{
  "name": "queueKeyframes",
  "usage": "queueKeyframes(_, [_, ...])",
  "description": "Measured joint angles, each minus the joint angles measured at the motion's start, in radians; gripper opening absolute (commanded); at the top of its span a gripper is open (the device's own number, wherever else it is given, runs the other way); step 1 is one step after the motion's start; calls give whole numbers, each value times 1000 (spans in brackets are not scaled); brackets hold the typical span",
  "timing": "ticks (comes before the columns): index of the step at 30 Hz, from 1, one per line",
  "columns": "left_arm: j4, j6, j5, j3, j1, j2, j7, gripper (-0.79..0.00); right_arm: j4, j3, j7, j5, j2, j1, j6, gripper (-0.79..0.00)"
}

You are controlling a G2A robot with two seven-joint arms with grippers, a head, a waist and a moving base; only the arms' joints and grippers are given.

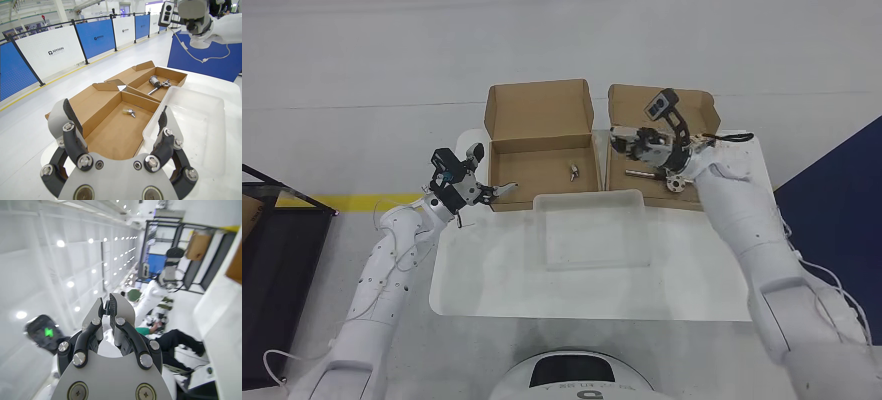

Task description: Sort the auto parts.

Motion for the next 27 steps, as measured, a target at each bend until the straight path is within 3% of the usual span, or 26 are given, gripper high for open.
queueKeyframes(2, [0, 0, 0, 0, 0, 0, 0, 0, -112, 2, -264, -186, 9, -50, -41, -785])
queueKeyframes(5, [0, 0, 0, 0, 0, 0, 0, 0, -314, 5, -638, -457, 19, -152, 3, -785])
queueKeyframes(10, [0, 0, 0, 0, 0, 0, 0, 0, -574, 35, -978, -720, 31, -314, 67, -785])
queueKeyframes(14, [0, 0, 0, 0, 0, 0, 0, 0, -652, 49, -1095, -828, 33, -379, 80, -785])
queueKeyframes(19, [0, 0, 0, 0, 0, 0, 0, 0, -685, 55, -1139, -886, 32, -410, 89, -785])
queueKeyframes(24, [0, 0, 0, 0, 0, 0, 0, 0, -697, 57, -1126, -895, 29, -417, 99, -785])
queueKeyframes(27, [0, 0, 0, 0, 0, 0, 0, 0, -673, 37, -1028, -856, 26, -390, 107, -785])
